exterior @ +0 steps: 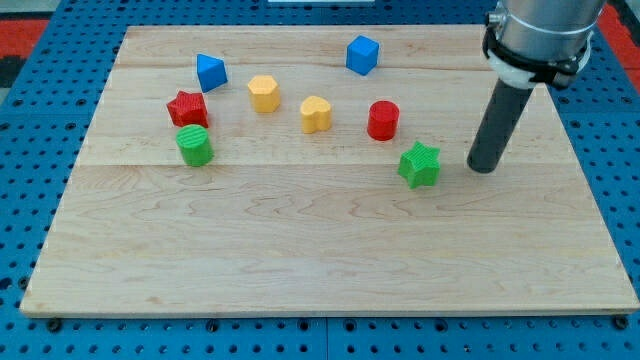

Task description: Move the green star to the left

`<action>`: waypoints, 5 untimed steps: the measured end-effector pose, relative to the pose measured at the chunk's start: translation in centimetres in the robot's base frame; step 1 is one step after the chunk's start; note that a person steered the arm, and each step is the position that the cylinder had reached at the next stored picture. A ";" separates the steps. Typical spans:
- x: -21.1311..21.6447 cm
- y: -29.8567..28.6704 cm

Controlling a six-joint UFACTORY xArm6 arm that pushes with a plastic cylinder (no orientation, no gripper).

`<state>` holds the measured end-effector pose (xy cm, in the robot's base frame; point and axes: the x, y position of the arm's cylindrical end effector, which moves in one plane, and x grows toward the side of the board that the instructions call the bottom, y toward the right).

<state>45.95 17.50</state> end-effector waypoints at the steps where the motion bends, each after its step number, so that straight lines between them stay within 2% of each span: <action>1: 1.0 -0.9; 2: 1.0 -3.5; 3: 0.0 -1.4; 4: -1.0 -2.1; 5: -0.3 -6.2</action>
<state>45.61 11.25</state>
